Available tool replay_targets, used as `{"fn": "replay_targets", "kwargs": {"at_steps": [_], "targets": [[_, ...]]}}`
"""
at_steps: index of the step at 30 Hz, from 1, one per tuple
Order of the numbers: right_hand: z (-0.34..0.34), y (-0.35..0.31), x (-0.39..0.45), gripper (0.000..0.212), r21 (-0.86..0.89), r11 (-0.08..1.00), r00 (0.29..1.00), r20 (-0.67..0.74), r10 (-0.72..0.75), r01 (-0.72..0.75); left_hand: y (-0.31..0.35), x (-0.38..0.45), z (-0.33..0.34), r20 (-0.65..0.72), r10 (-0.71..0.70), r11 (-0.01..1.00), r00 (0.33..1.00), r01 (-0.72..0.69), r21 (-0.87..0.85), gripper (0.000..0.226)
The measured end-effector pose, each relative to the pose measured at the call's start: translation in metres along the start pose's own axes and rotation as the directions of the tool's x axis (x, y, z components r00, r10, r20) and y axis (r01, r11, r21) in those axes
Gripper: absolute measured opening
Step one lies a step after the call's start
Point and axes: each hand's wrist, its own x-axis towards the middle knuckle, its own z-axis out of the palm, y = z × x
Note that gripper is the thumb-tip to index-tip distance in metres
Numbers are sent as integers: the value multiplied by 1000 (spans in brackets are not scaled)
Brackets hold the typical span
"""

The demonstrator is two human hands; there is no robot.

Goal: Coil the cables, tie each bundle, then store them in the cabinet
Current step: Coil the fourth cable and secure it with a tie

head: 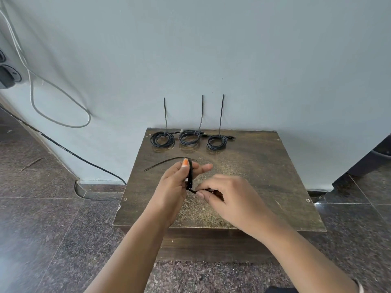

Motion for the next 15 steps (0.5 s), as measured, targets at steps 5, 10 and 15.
{"fn": "replay_targets", "kwargs": {"at_steps": [5,10,15], "targets": [[-8,-1,-3,9,21,998,991,-121,-56,59,-4,-4,7,127,-1,893,992,-56,447,29],[-12,5,-4,10,13,998,974,-220,-57,62,2,-10,12,229,-70,861,971,-57,506,23],[-10,15,-1,8,71,997,969,-247,-18,37,3,-12,13,306,-147,932,941,28,362,31]]}}
